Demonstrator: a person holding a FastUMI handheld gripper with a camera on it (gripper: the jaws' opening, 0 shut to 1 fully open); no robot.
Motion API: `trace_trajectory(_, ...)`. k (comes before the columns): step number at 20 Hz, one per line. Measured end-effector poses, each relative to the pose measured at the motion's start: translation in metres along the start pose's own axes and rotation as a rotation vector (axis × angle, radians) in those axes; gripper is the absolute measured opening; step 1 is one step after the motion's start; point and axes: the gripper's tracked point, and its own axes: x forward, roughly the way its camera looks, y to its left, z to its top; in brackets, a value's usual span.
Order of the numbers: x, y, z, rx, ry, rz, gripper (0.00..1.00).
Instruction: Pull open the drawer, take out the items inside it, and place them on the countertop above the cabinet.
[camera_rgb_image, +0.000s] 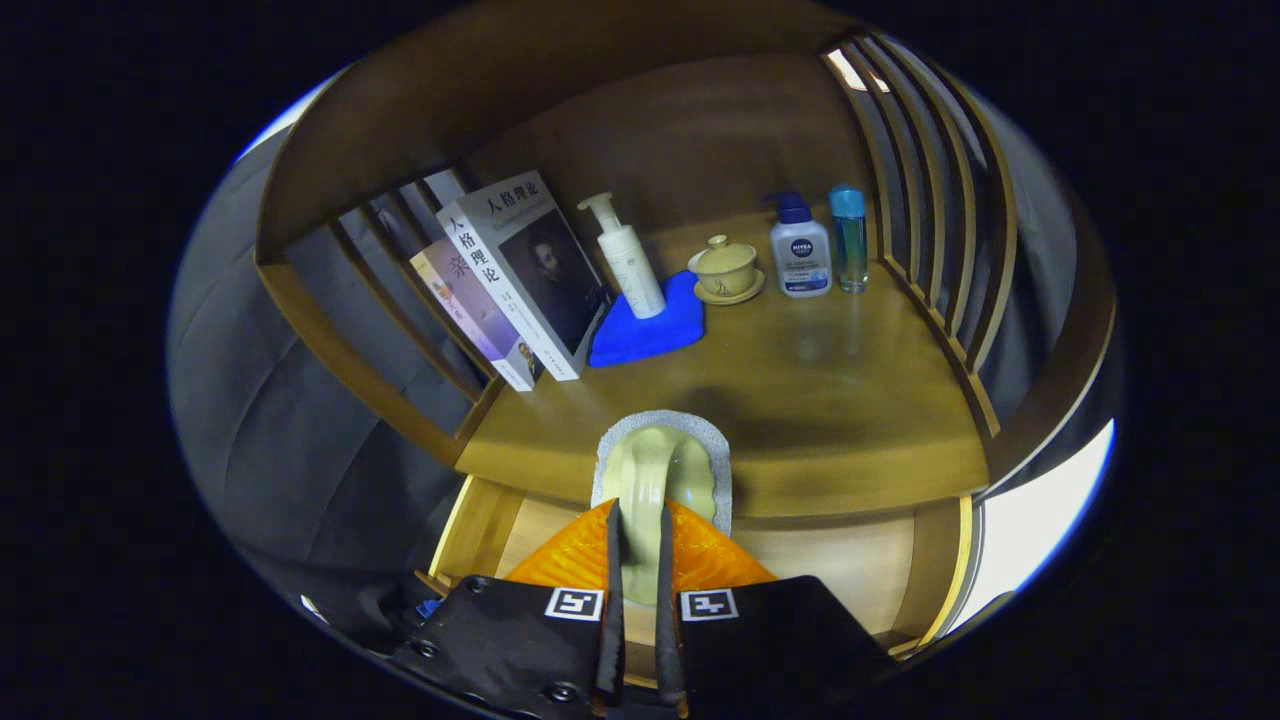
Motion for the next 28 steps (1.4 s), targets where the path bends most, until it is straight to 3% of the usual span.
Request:
trace_trajectory(8, 0.043, -0.025, 0.040, 0.065, -0.018, -0.086, 0.14)
trace_trajectory(15, 0.086, -0.022, 0.049, 0.132, 0.029, -0.078, 0.14)
trace_trajectory(19, 0.095, -0.036, 0.064, 0.102, 0.022, -0.152, 0.14)
trace_trajectory(28, 0.111, -0.030, 0.059, 0.127, 0.059, -0.138, 0.23)
